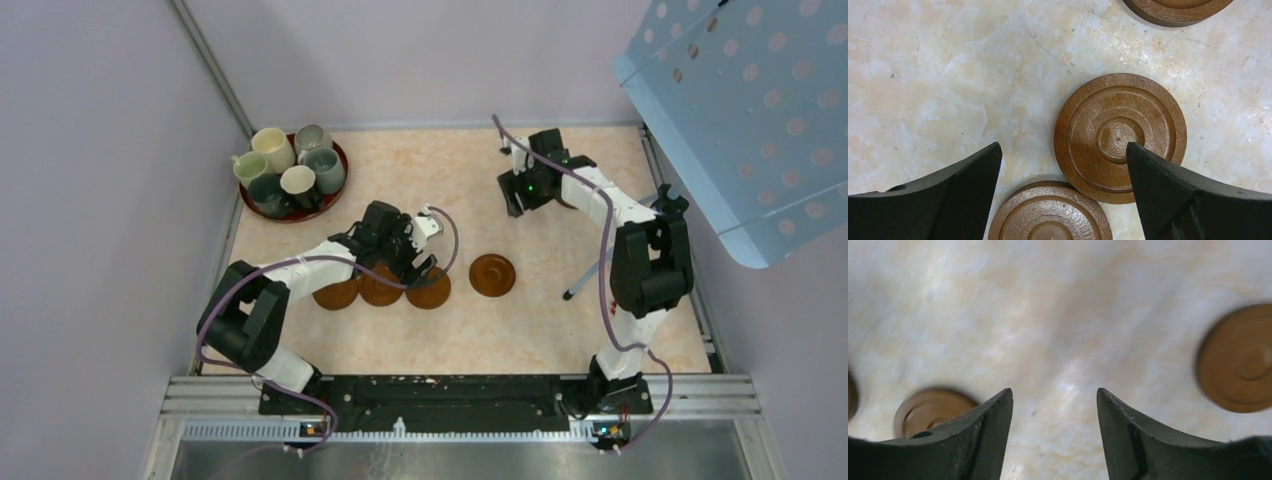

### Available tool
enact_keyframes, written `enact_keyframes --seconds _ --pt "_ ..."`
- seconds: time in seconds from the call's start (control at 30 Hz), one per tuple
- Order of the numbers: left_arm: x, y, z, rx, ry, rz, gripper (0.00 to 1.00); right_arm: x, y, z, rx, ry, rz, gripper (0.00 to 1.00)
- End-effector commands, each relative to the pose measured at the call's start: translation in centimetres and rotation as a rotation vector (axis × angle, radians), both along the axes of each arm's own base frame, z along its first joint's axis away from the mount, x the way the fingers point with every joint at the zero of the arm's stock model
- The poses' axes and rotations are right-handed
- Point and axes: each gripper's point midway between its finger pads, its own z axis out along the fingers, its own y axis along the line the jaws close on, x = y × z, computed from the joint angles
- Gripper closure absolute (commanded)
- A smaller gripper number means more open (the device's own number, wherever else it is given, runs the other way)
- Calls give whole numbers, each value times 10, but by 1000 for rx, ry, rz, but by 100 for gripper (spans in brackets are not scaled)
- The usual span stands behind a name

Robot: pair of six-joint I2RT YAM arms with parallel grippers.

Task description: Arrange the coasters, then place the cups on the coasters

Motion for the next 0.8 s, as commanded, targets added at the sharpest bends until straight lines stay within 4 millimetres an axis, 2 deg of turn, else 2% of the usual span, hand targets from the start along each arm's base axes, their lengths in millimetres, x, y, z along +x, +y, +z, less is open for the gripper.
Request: enact_keyframes --seconds 0.0,0.13,0.27,0.47,0.77 --pt "12 -8 30 -53 -53 25 1 78 -51 16 -79 -178 -334 35" --pt "12 -10 34 -72 -60 28 1 111 -77 8 -128 -202 -473 30" --pt "10 -11 36 -87 -57 28 1 129 -97 -5 -173 -199 -559 25" --pt "9 -10 41 -102 -70 31 1 140 -112 -26 -130 -130 -635 22" --pt "9 -11 41 -105 -66 32 1 139 -131 -50 -105 -52 -681 20"
